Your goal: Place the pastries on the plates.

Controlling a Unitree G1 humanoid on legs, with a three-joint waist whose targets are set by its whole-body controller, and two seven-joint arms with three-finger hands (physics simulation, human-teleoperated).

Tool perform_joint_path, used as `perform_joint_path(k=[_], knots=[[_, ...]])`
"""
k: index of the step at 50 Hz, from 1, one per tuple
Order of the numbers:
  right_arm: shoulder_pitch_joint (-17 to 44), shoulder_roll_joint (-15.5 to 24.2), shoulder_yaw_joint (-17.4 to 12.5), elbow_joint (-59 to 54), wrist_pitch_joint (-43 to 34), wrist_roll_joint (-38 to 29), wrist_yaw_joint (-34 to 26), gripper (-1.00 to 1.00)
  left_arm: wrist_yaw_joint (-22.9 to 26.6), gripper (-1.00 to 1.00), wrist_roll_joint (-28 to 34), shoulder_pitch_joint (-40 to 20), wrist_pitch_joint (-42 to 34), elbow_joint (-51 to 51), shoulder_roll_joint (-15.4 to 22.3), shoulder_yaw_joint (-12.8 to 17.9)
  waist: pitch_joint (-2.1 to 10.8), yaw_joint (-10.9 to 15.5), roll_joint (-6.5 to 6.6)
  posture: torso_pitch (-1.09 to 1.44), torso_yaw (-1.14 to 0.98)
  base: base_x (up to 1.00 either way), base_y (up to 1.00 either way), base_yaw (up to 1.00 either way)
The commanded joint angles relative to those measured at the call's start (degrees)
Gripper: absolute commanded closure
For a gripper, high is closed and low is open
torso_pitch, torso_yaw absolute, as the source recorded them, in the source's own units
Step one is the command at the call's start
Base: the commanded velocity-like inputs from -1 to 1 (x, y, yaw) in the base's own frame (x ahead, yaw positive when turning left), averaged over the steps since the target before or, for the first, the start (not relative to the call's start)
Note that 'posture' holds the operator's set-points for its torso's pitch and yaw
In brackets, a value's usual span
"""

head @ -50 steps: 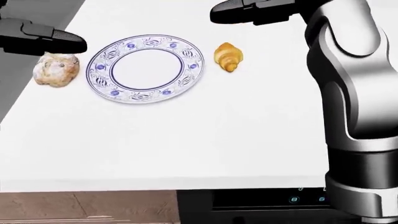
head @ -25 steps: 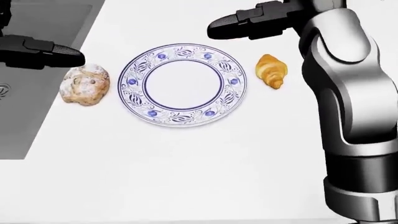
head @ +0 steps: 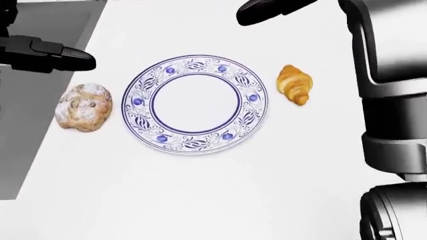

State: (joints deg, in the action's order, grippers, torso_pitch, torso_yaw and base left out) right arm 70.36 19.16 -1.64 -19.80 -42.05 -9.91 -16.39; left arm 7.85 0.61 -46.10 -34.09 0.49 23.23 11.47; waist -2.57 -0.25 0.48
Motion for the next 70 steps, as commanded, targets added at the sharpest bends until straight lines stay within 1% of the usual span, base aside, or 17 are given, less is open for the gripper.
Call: perform_joint_path(k=[1, 3, 4, 6, 8, 10, 13, 14, 17, 21, 22, 27, 38, 48, 59, 65, 70], knots=[[3.90, 1.20, -0.41, -1.32, 2.55, -4.53, -3.06, -1.00, -0.27, -1.00, 0.09, -1.62, 1.66, -2.44, 0.95, 0.79, 2.00, -0.12, 0.28, 0.00, 0.00, 0.00, 0.00, 0.00], [5.87, 2.00, 1.11, -5.97, 5.20, -8.41, -7.03, -1.00, -0.33, -1.00, 0.06, -1.55, 1.65, -2.46, 0.93, 0.83, 1.84, -0.14, 0.35, 0.00, 0.00, 0.00, 0.00, 0.00], [7.50, 1.86, 1.26, -9.01, 6.54, -9.79, -8.97, -1.00, -0.26, -1.00, -0.01, -1.79, 1.61, -2.33, 0.94, 0.80, 1.77, -0.15, 0.40, 0.00, 0.00, 0.00, 0.00, 0.00], [10.18, 1.77, 1.89, -17.13, 11.93, -13.11, -11.00, -1.00, -0.41, -1.00, -0.01, -2.07, 1.80, -1.98, 0.87, 0.77, 1.74, -0.28, 0.60, 0.00, 0.00, 0.00, 0.00, 0.00], [14.30, 1.61, 1.72, -26.38, 18.17, -16.02, -11.04, -1.00, -0.36, -1.00, 0.10, -2.08, 1.71, -2.00, 0.77, 0.52, 1.70, -0.46, 0.84, 0.00, 0.00, 0.00, 0.00, 0.00], [16.35, 1.60, 1.13, -31.28, 21.18, -17.84, -11.89, -1.00, -0.31, -1.00, 0.04, -2.24, 1.37, -2.17, 0.93, 0.77, 1.75, -0.60, 1.04, 0.00, 0.00, 0.00, 0.00, 0.00], [18.75, 1.57, 1.48, -37.81, 26.11, -20.91, -12.95, -1.00, -0.34, -1.00, -0.15, -2.45, 0.68, -2.65, 0.98, 0.87, 1.67, -0.62, 1.18, 0.00, 0.00, 0.00, 0.00, 0.00], [19.01, 1.52, 1.93, -40.03, 27.80, -22.28, -13.04, -1.00, -0.41, -1.00, -0.17, -2.39, 0.62, -2.75, 1.04, 0.95, 1.64, -0.65, 1.24, 0.00, 0.00, 0.00, 0.00, 0.00], [19.96, 1.16, 1.39, -43.52, 30.24, -24.26, -12.53, -1.00, -0.52, -1.00, -0.23, -2.54, 0.61, -2.61, 1.07, 0.88, 1.53, -0.71, 1.36, 0.00, 0.00, 0.00, 0.00, 0.00], [19.86, -0.14, 1.81, -48.14, 33.64, -26.95, -11.73, -1.00, -0.47, -1.00, -0.41, -2.54, 0.17, -2.83, 1.39, 1.08, 1.52, -0.74, 1.45, 0.00, 0.00, 0.00, 0.00, 0.00], [19.88, -0.47, 1.45, -48.63, 33.70, -27.15, -11.39, -1.00, -0.56, -1.00, -0.48, -2.53, 0.15, -2.84, 1.37, 1.14, 1.50, -0.74, 1.45, 0.00, 0.00, 0.00, 0.00, 0.00], [18.08, -0.89, 1.74, -50.76, 35.83, -29.97, -10.04, -1.00, -0.80, -1.00, -0.94, -1.61, -0.41, -3.70, 1.37, 1.48, 1.57, -0.65, 1.47, 0.00, 0.00, 0.00, 0.00, 0.00], [15.86, -1.59, 1.88, -52.42, 36.87, -34.43, -11.16, -1.00, -1.17, -1.00, -1.57, -0.93, -1.10, -4.78, 1.75, 1.76, 1.67, -0.42, 1.40, 0.00, 0.00, 0.00, 0.00, 0.00], [14.30, -2.54, 1.19, -53.92, 36.43, -35.52, -10.65, -1.00, -1.11, -1.00, -1.99, 0.00, -1.21, -5.37, 1.93, 1.98, 1.97, -0.30, 1.41, 0.00, 0.00, 0.00, 0.00, 0.00], [13.40, -2.71, 0.89, -54.77, 35.35, -36.20, -10.51, -1.00, -0.89, -1.00, -2.23, -0.21, -2.53, -6.37, 2.54, 2.28, 2.22, -0.21, 1.40, 0.00, 0.00, 0.00, 0.00, 0.00], [13.41, -2.86, 0.79, -54.89, 35.16, -36.33, -10.63, -0.76, -0.76, -1.00, -2.20, -0.22, -2.73, -6.51, 2.76, 2.34, 2.31, -0.20, 1.39, 0.00, 0.00, 0.00, 0.00, 0.00], [12.94, -2.76, 0.78, -54.89, 35.03, -36.40, -10.58, -0.67, -0.72, -1.00, -2.31, 0.14, -3.11, -7.18, 2.93, 2.60, 2.37, -0.24, 1.42, 0.00, 0.00, 0.00, 0.00, 0.00]])
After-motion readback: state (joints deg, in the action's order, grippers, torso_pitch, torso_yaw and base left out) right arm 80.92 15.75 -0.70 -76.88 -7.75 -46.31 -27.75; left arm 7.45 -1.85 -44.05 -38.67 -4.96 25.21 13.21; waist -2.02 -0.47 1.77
